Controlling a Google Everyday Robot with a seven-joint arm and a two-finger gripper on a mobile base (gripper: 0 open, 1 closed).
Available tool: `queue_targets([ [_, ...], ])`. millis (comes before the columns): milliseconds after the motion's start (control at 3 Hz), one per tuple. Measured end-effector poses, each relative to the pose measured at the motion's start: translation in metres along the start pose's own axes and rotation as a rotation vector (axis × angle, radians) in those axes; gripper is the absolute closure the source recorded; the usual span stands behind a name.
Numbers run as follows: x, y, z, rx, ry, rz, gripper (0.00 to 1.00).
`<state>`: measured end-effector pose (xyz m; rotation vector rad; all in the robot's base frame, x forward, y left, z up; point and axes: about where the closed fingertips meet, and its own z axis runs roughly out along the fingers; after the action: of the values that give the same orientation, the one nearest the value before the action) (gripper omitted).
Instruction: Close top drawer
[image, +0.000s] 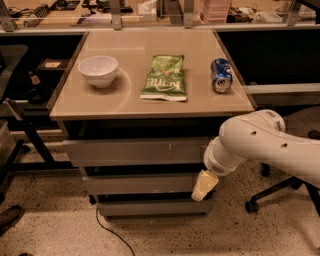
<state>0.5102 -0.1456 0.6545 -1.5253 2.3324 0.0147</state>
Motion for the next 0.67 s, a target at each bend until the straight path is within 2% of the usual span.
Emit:
queue_targets([
  [333,0.0000,0.0000,0.0000,0.000,0.000,0.000,0.18],
  [667,0.0000,0.0000,0.0000,0.000,0.000,0.000,0.42],
])
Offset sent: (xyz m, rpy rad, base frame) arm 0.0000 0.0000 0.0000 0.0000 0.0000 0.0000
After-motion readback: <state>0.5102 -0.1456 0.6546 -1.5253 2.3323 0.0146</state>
